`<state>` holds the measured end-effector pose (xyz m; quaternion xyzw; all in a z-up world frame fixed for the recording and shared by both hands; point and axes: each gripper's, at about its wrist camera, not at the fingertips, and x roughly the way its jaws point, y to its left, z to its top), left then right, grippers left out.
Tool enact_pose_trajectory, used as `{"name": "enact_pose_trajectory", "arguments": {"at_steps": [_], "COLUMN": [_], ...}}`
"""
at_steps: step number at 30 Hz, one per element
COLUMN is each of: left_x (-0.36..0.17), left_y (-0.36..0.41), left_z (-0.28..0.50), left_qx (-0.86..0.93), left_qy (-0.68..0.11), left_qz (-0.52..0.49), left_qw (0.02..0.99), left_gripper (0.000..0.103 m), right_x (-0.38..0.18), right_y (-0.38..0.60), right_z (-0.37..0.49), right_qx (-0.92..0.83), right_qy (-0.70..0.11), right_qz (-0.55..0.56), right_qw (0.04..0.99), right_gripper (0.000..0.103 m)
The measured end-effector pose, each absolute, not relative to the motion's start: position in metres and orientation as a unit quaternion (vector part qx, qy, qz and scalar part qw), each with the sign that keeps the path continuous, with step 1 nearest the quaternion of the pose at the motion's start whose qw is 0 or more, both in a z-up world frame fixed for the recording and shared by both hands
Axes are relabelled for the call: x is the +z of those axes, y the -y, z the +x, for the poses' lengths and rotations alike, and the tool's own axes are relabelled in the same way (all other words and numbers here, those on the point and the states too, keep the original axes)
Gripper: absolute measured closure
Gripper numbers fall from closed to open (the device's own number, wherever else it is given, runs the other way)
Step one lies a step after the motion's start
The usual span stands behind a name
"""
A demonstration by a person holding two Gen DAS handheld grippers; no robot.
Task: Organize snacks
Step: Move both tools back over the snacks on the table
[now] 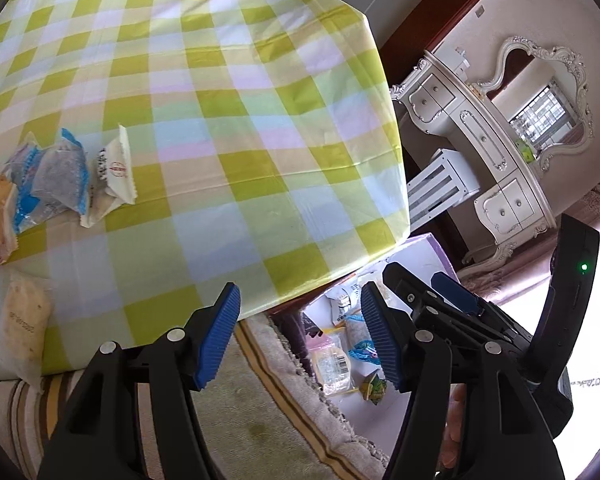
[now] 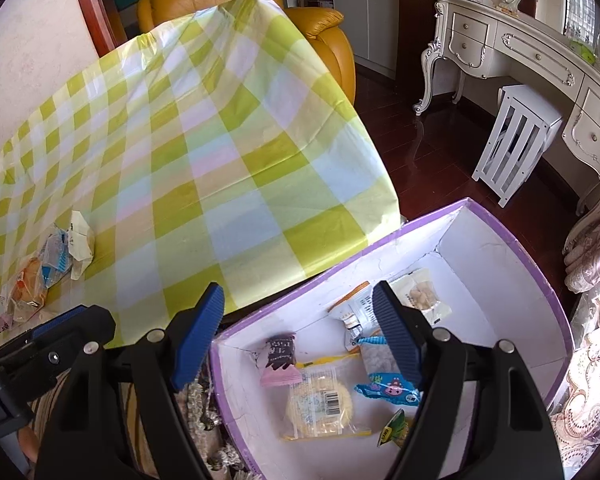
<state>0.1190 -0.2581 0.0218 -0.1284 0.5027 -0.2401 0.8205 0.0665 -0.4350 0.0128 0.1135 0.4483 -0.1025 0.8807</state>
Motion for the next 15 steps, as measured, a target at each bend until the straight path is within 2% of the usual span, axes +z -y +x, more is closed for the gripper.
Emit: {"name": "enact_pose_trajectory", "arguments": {"at_steps": [15], "left_x": [0.015], "left_y": [0.129], "left_z": [0.105], "left_qx": [-0.133], "left_qy": [-0.508], "left_qz": [-0.195], "left_qw": [0.828], "left_gripper": [0.041], "right_x": [0.024], "right_y": [0.367], "right_z": [0.080], "right_qx": [-0.025], "right_qy": [-0.454], "right_qz": [0.075], "right_qw": [0.888], "right_gripper": [0.026]}}
